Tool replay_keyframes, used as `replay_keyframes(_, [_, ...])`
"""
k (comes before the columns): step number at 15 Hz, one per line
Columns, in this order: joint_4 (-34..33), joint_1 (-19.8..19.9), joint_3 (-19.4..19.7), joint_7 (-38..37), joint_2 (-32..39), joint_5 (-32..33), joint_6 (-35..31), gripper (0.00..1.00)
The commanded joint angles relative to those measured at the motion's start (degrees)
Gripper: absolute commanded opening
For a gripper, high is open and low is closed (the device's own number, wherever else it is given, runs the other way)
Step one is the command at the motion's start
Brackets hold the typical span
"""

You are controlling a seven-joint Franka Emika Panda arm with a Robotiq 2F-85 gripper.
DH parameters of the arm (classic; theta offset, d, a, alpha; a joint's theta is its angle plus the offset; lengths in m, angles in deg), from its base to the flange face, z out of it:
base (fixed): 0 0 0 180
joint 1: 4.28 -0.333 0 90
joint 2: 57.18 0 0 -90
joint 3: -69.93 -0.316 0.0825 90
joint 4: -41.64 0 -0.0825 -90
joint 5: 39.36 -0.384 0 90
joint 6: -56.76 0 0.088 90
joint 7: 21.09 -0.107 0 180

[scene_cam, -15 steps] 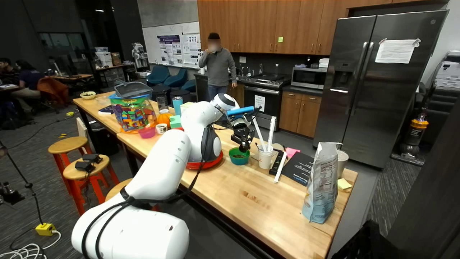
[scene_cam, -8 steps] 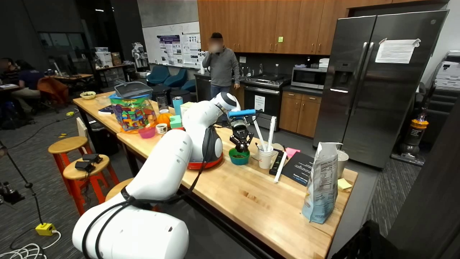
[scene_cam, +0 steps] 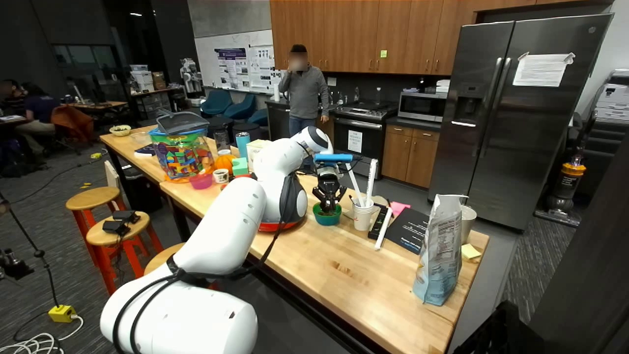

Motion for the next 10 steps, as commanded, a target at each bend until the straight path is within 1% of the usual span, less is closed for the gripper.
replay_keyframes(1, [-1.8, 1.1, -0.5, 0.5, 0.4, -1.8, 2.4, 0.01])
replay_keyframes(3, [-2.0, 1.3, -0.7, 0.4, 0.5, -2.4, 3.0, 0.01])
replay_keyframes(4, [-2.1, 1.4, -0.8, 0.3, 0.5, -2.6, 3.2, 0.29])
replay_keyframes(5, [-2.1, 1.4, -0.9, 0.3, 0.6, -2.8, 3.4, 0.30])
replay_keyframes(6, [-2.1, 1.5, -1.0, 0.3, 0.6, -3.0, 3.5, 0.33])
replay_keyframes(10, [-2.3, 1.2, -1.4, -0.4, 0.9, -3.3, 3.8, 0.60])
